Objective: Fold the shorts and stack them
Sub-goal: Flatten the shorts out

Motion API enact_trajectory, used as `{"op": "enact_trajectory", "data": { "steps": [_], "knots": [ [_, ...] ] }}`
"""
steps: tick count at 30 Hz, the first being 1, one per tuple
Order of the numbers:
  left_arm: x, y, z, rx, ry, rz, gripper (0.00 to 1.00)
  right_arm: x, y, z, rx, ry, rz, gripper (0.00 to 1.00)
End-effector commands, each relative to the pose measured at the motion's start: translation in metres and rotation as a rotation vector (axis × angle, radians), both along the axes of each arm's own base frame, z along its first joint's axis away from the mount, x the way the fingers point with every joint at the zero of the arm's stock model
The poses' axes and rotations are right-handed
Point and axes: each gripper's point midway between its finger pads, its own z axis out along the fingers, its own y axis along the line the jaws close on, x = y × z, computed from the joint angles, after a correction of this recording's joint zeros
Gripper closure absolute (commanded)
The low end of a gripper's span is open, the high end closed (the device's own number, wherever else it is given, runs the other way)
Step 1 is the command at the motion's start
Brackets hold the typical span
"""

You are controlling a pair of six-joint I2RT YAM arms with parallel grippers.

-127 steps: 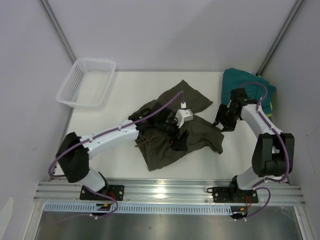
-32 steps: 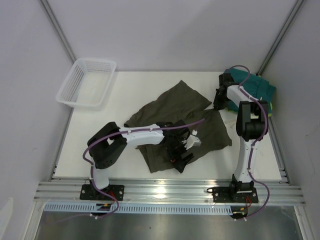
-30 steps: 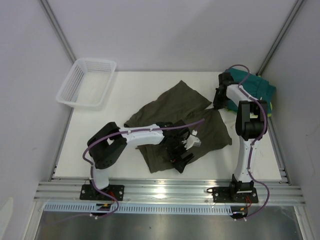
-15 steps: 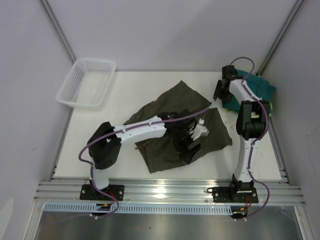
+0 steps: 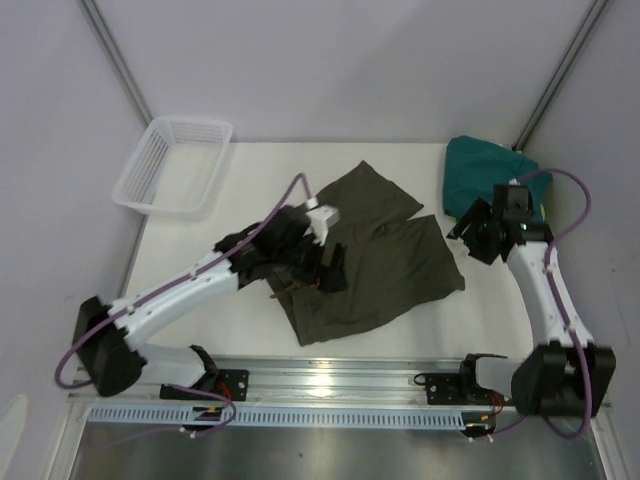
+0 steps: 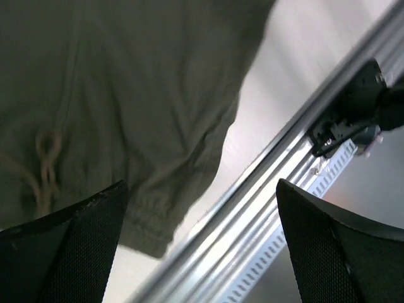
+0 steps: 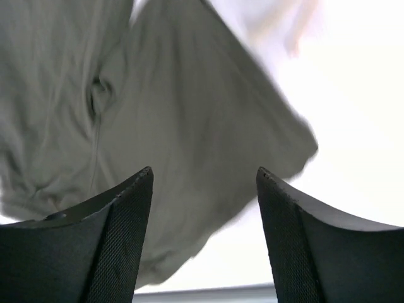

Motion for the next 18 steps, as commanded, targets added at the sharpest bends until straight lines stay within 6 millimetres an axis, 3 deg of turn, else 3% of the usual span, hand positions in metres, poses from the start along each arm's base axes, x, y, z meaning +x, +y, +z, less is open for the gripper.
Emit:
{"op": "enact_trajectory", "data": {
  "steps": [1,2,3,4,5,6,8,9,10,11,14,16,17,18],
  "knots": [
    [-0.008,0.037,-0.008,-0.136,0.110,0.338,0.01,-0.036,0.004,0.012,0.144,-0.051,-0.152,0.30],
    [-0.011,0.046,-0.007,-0.158,0.121,0.390,0.01,-0.051,0.004,0.001,0.156,-0.025,-0.173,0.28],
    [-0.021,0.062,-0.035,-0.120,0.168,0.448,0.01,-0.060,0.005,0.009,0.172,-0.067,-0.188,0.25],
    [-0.023,0.071,-0.022,-0.192,0.169,0.518,0.01,-0.072,0.006,-0.003,0.210,-0.030,-0.207,0.25],
    [-0.026,0.075,-0.021,-0.217,0.174,0.541,0.01,-0.078,0.008,-0.007,0.226,-0.015,-0.221,0.25],
    [-0.034,0.082,-0.040,-0.213,0.199,0.564,0.01,-0.085,0.009,-0.008,0.240,-0.018,-0.232,0.26],
    [-0.041,0.088,-0.027,-0.323,0.228,0.617,0.01,-0.100,0.010,-0.021,0.255,0.030,-0.275,0.27],
    [-0.047,0.094,-0.044,-0.314,0.259,0.648,0.01,-0.103,0.011,-0.022,0.259,0.025,-0.278,0.28],
    [-0.050,0.098,-0.036,-0.378,0.288,0.692,0.01,-0.107,0.011,-0.017,0.268,-0.001,-0.296,0.28],
    [-0.055,0.104,-0.052,-0.366,0.319,0.721,0.01,-0.110,0.009,-0.016,0.267,-0.012,-0.317,0.28],
    [-0.061,0.108,-0.062,-0.383,0.367,0.756,0.01,-0.111,0.006,-0.023,0.294,-0.059,-0.376,0.30],
    [-0.064,0.105,-0.068,-0.391,0.403,0.759,0.01,-0.113,0.006,-0.043,0.300,-0.029,-0.397,0.31],
    [-0.067,0.106,-0.083,-0.358,0.433,0.770,0.01,-0.112,0.003,-0.048,0.295,-0.023,-0.413,0.33],
    [-0.071,0.103,-0.086,-0.358,0.474,0.774,0.01,-0.113,0.000,-0.054,0.281,-0.021,-0.431,0.35]
  ]
}}
